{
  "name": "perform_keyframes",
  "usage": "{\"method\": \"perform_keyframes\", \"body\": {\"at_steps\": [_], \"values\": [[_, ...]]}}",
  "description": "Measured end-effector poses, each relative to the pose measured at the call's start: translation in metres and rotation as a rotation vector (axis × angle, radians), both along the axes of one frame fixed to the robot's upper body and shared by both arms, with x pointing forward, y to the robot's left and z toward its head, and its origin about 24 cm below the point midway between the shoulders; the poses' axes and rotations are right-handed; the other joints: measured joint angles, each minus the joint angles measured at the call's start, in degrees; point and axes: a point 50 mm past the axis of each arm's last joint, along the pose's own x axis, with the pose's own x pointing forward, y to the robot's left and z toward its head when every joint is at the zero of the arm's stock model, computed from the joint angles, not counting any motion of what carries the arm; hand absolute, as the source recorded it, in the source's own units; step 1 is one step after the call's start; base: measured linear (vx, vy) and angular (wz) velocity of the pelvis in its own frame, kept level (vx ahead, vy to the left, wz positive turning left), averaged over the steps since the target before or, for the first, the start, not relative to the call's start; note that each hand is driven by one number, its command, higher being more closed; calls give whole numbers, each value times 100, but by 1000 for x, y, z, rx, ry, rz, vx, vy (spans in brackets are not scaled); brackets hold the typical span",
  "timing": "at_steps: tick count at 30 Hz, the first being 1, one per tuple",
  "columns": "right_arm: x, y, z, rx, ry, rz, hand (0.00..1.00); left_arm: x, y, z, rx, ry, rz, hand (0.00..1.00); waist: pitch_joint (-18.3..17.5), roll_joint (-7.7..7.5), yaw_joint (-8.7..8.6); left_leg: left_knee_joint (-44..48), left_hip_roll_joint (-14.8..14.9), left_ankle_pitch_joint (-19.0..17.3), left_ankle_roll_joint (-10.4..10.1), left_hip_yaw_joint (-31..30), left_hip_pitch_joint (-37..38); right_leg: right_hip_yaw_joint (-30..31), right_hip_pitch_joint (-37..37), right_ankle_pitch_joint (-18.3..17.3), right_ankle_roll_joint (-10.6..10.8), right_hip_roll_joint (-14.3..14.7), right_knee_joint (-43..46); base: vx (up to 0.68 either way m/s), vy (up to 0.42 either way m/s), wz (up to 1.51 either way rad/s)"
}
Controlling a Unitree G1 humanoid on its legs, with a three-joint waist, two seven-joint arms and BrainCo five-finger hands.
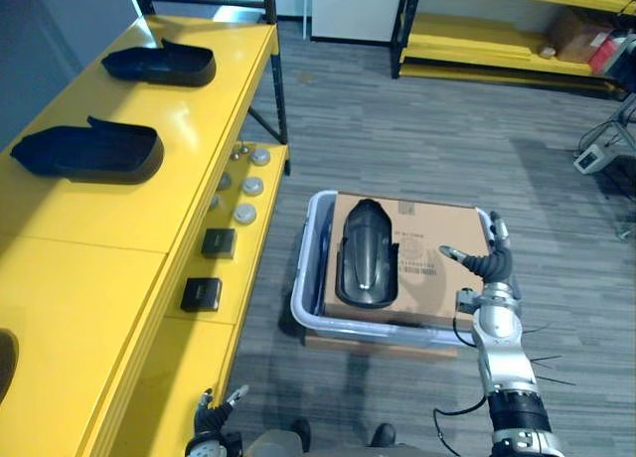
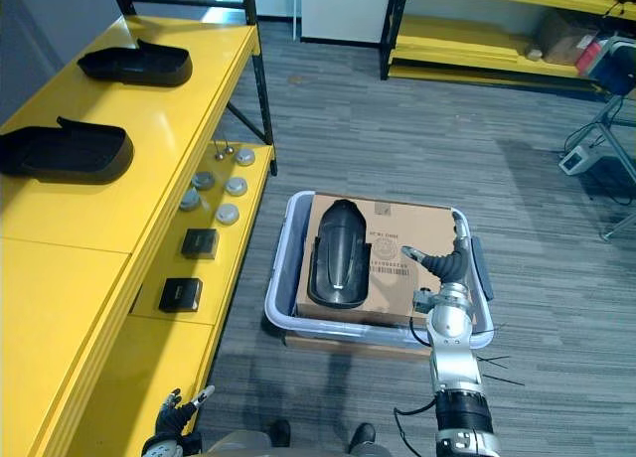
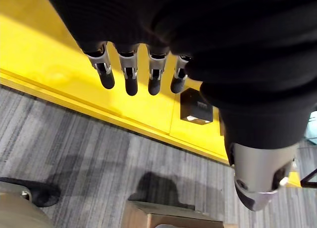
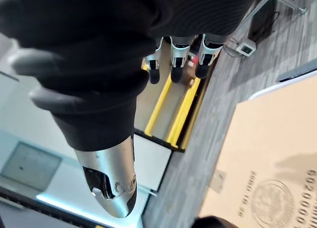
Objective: Walk over and take plastic housings, then place them on the shelf
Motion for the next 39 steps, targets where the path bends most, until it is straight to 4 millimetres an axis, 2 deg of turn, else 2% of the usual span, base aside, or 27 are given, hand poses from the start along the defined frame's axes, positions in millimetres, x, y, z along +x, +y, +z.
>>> {"method": "perform_keyframes", "body": {"at_steps": [4, 10, 12, 19, 20, 28, 39], "values": [[14, 7, -7, -54, 82, 13, 0, 3, -1, 1, 4, -10, -8, 0, 242, -1, 235, 0, -6, 74, -14, -62, -156, -37, -129, 44, -50, 2, 0, -42, 10, 8], [28, 16, -10, -58, 133, -25, 0, 6, 0, 3, 30, -22, 9, 0, 592, -7, 287, 2, -28, 184, -32, -241, -380, -181, -267, 76, -81, -5, 2, -31, 4, 16], [32, 18, -8, -55, 131, -41, 0, 11, -1, 5, 37, -37, 3, 0, 659, -2, 388, 3, -25, 202, -43, -241, -458, -175, -358, 84, -91, -4, 14, 0, 0, 0], [60, 14, 16, -36, 118, -129, 0, 28, -7, 11, 46, -91, -14, 0, 985, 36, 516, 264, 8, 211, -49, -295, -852, -162, -670, 85, -99, -53, 218, -32, 12, 6], [61, 12, 19, -37, 111, -141, 100, 31, -8, 12, 46, -100, -6, 0, 1033, 33, 552, 289, 4, 210, -49, -303, -888, -163, -695, 83, -97, -64, 244, -33, 20, 4], [64, 10, 24, -9, 100, -188, 100, 40, -10, 15, 57, -125, -5, 0, 1045, 17, 581, 405, -24, 210, -49, -326, -1062, -156, -831, 72, -88, -119, 365, -29, 20, 5], [57, 11, 12, 65, 123, -185, 100, 40, -9, 15, 45, -122, 5, 0, 1040, 5, 560, 260, -22, 237, -83, -262, -835, -18, -710, 117, -134, -96, 290, -8, -3, -5]]}}
